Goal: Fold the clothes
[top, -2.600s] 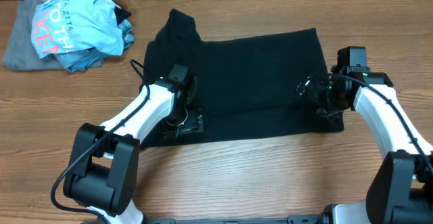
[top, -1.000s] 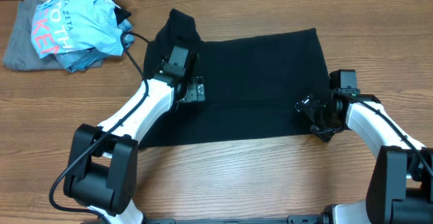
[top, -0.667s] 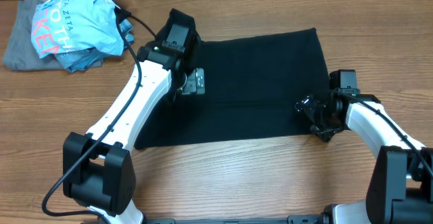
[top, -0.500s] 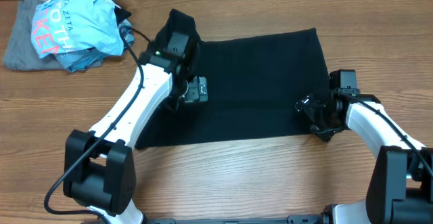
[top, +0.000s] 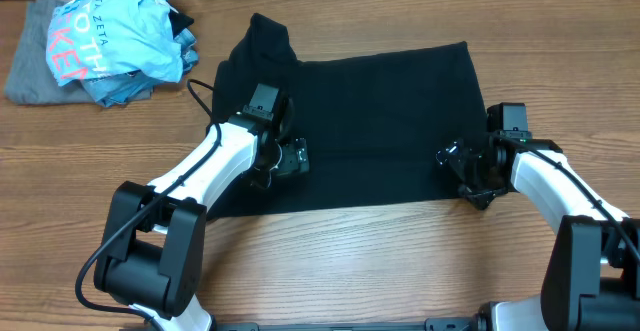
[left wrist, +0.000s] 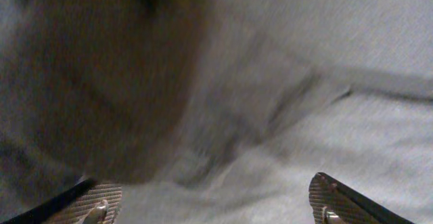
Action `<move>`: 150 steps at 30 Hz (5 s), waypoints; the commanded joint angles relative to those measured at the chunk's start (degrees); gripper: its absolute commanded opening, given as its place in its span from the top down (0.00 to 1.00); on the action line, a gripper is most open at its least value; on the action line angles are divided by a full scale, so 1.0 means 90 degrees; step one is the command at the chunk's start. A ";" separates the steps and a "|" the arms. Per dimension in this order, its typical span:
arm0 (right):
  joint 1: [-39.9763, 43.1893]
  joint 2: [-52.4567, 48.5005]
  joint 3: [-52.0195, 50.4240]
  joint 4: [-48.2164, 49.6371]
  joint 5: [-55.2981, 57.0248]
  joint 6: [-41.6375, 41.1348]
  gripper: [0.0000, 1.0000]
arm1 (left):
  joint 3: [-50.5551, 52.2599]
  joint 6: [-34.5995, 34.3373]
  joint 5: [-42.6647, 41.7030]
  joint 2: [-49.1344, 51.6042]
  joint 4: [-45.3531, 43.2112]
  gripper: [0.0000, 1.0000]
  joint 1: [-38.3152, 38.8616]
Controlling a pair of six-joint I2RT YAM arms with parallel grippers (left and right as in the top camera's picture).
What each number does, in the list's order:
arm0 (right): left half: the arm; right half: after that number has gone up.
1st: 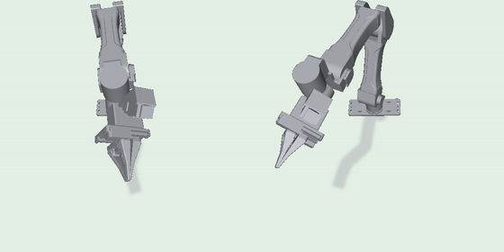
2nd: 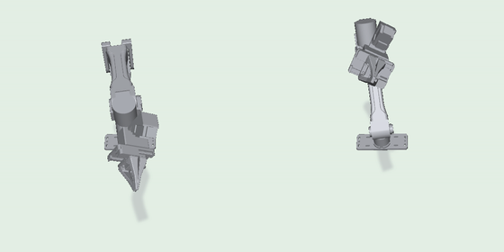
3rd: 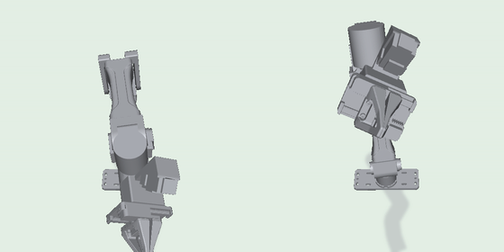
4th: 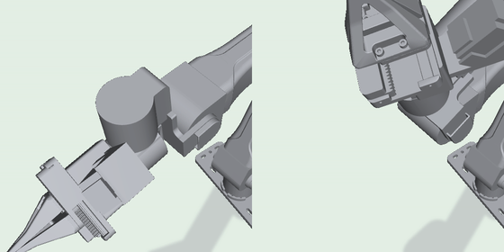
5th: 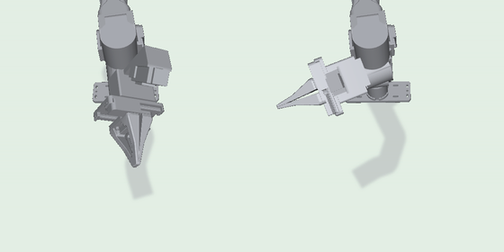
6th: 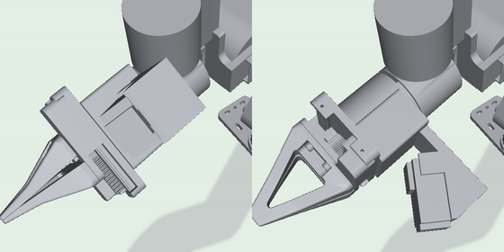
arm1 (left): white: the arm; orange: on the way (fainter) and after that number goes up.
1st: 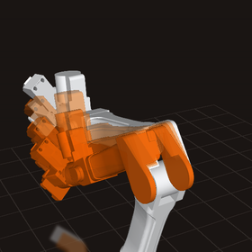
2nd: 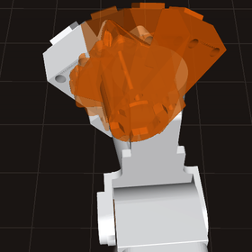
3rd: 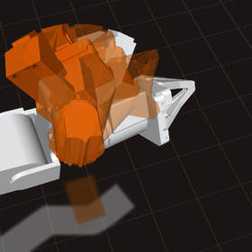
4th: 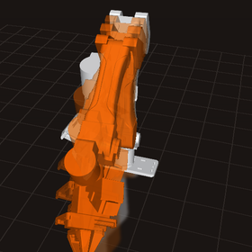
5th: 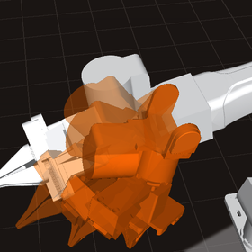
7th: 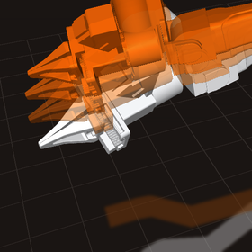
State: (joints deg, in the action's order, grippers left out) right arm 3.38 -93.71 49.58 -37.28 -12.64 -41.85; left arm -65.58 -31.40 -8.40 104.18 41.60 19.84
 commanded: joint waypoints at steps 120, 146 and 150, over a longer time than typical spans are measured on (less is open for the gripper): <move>0.0000 0.0138 0.0083 -0.0308 0.0733 0.0493 0.00 | -0.4143 0.0430 0.3232 0.0908 0.3402 0.00 -0.0248; 0.0000 0.0333 0.0274 -0.0906 0.1117 0.0765 0.75 | -0.0410 0.0085 0.1831 0.0908 0.2339 0.00 -0.0219; 0.0000 0.0318 -0.0066 -0.0631 0.1115 0.0483 0.76 | -0.0338 -0.0051 0.1824 0.0908 0.2465 0.00 -0.0367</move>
State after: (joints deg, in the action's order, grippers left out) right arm 3.29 -91.64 51.16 -44.07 -3.38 -34.52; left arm -71.33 -31.18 8.73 111.61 62.50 17.76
